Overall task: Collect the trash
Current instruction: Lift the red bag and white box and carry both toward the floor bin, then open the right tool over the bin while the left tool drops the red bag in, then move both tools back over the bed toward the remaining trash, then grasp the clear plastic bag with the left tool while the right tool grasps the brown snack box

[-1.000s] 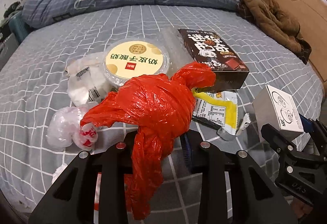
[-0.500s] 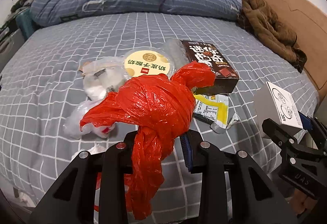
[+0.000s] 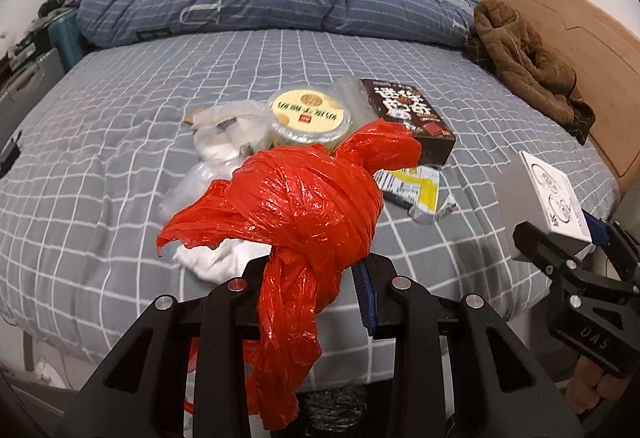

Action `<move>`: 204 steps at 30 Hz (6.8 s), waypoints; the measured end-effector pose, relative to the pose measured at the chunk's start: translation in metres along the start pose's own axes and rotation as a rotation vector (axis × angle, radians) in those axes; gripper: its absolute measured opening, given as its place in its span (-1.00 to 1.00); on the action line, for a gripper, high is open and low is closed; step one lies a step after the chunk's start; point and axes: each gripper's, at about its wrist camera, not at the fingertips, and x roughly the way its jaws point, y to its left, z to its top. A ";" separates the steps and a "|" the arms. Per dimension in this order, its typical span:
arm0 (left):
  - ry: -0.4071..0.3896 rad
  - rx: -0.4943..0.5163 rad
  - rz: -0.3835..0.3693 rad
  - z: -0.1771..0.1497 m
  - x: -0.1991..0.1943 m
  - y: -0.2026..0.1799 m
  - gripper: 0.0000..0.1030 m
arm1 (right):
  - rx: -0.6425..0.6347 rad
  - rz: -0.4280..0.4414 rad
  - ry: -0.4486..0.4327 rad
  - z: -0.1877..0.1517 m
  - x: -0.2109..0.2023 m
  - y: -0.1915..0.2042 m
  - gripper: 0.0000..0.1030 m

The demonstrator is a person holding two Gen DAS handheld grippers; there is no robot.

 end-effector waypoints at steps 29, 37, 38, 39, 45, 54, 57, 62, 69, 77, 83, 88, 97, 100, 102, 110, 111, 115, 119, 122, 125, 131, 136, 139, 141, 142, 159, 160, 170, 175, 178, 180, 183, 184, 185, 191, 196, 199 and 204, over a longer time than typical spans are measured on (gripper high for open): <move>0.044 -0.048 0.014 -0.083 -0.045 0.017 -0.41 | -0.002 0.042 0.022 -0.056 -0.047 0.033 0.51; 0.082 -0.068 0.014 -0.112 -0.048 0.024 -0.41 | -0.004 0.056 0.047 -0.077 -0.055 0.042 0.51; 0.086 -0.072 0.013 -0.116 -0.049 0.024 -0.41 | -0.003 0.057 0.051 -0.080 -0.055 0.042 0.51; 0.091 -0.075 0.013 -0.120 -0.049 0.024 -0.41 | -0.002 0.058 0.056 -0.083 -0.055 0.043 0.51; 0.121 -0.088 0.015 -0.139 -0.050 0.027 -0.41 | -0.011 0.061 0.085 -0.100 -0.056 0.049 0.51; 0.182 -0.130 0.016 -0.174 -0.050 0.038 -0.41 | -0.001 0.066 0.156 -0.132 -0.050 0.053 0.51; 0.212 -0.143 0.016 -0.188 -0.046 0.042 -0.41 | -0.002 0.069 0.186 -0.145 -0.045 0.055 0.51; 0.250 -0.133 0.023 -0.204 -0.028 0.045 -0.41 | -0.021 0.071 0.237 -0.163 -0.025 0.059 0.51; 0.292 -0.118 0.019 -0.219 -0.002 0.046 -0.41 | -0.033 0.076 0.320 -0.188 0.008 0.062 0.51; 0.332 -0.122 0.040 -0.233 0.013 0.057 -0.41 | -0.042 0.100 0.368 -0.203 0.031 0.075 0.51; 0.356 -0.139 0.059 -0.240 0.021 0.068 -0.41 | -0.060 0.108 0.386 -0.210 0.046 0.087 0.52; 0.355 -0.140 0.051 -0.240 0.023 0.067 -0.41 | -0.068 0.090 0.369 -0.210 0.050 0.088 0.78; 0.365 -0.103 0.010 -0.237 0.037 0.048 -0.41 | -0.032 0.029 0.349 -0.212 0.047 0.056 0.85; 0.371 -0.087 -0.006 -0.236 0.041 0.037 -0.41 | -0.022 0.009 0.343 -0.212 0.047 0.044 0.85; 0.373 -0.077 -0.013 -0.235 0.043 0.030 -0.41 | -0.009 -0.004 0.337 -0.212 0.045 0.033 0.85; 0.390 -0.036 -0.051 -0.234 0.055 -0.002 -0.41 | 0.035 -0.043 0.323 -0.210 0.037 -0.002 0.85; 0.393 -0.030 -0.059 -0.234 0.056 -0.007 -0.41 | 0.037 -0.049 0.322 -0.210 0.037 -0.005 0.85; 0.393 -0.003 -0.069 -0.233 0.059 -0.024 -0.39 | 0.057 -0.074 0.316 -0.208 0.030 -0.013 0.85; 0.374 0.016 -0.053 -0.235 0.060 -0.031 -0.22 | 0.070 -0.077 0.317 -0.208 0.029 -0.017 0.85; 0.362 0.027 -0.029 -0.236 0.059 -0.033 0.19 | 0.069 -0.075 0.315 -0.206 0.027 -0.015 0.85; 0.341 0.022 -0.014 -0.233 0.055 -0.030 0.40 | 0.061 -0.073 0.307 -0.204 0.026 -0.013 0.85; 0.288 0.020 0.027 -0.224 0.040 -0.021 0.77 | 0.046 -0.069 0.284 -0.193 0.018 -0.005 0.85; 0.242 0.000 0.047 -0.215 0.021 -0.012 0.89 | 0.025 -0.062 0.229 -0.178 0.007 0.003 0.85; 0.212 -0.016 0.061 -0.202 0.013 -0.007 0.89 | 0.009 -0.060 0.191 -0.165 -0.002 0.008 0.85; 0.184 -0.019 0.066 -0.193 0.009 0.000 0.89 | 0.001 -0.059 0.163 -0.156 -0.008 0.010 0.85; 0.169 -0.020 0.071 -0.188 0.004 0.002 0.89 | 0.000 -0.058 0.150 -0.152 -0.010 0.010 0.85; 0.024 -0.060 0.074 -0.117 -0.030 0.026 0.89 | -0.025 -0.038 0.022 -0.090 -0.027 0.030 0.85; 0.018 -0.061 0.075 -0.115 -0.032 0.027 0.89 | -0.025 -0.035 0.021 -0.087 -0.026 0.031 0.85; -0.045 -0.073 0.074 -0.072 -0.040 0.039 0.89 | -0.024 -0.015 -0.021 -0.051 -0.023 0.038 0.85; -0.066 -0.081 0.074 -0.051 -0.036 0.047 0.89 | -0.033 -0.027 -0.044 -0.030 -0.013 0.040 0.85; -0.069 -0.085 0.080 -0.039 -0.029 0.054 0.89 | -0.038 -0.038 -0.049 -0.016 -0.002 0.038 0.85; -0.071 -0.087 0.088 -0.030 -0.024 0.059 0.89 | -0.036 -0.040 -0.046 -0.008 0.007 0.036 0.85; -0.071 -0.086 0.092 -0.020 -0.014 0.065 0.89 | -0.035 -0.047 -0.040 0.002 0.019 0.034 0.85; -0.071 -0.086 0.093 -0.017 -0.011 0.067 0.89 | -0.034 -0.049 -0.038 0.007 0.025 0.034 0.85; -0.070 -0.088 0.095 -0.013 -0.008 0.069 0.89 | -0.033 -0.052 -0.038 0.009 0.028 0.033 0.85; -0.068 -0.097 0.097 0.009 0.010 0.079 0.89 | -0.029 -0.069 -0.036 0.034 0.050 0.030 0.85; -0.072 -0.091 0.104 0.028 0.024 0.083 0.89 | -0.027 -0.077 -0.045 0.055 0.069 0.028 0.85; -0.071 -0.099 0.105 0.039 0.033 0.088 0.89 | -0.025 -0.082 -0.043 0.065 0.079 0.027 0.85; -0.068 -0.113 0.102 0.057 0.046 0.096 0.89 | -0.015 -0.098 -0.032 0.086 0.103 0.021 0.85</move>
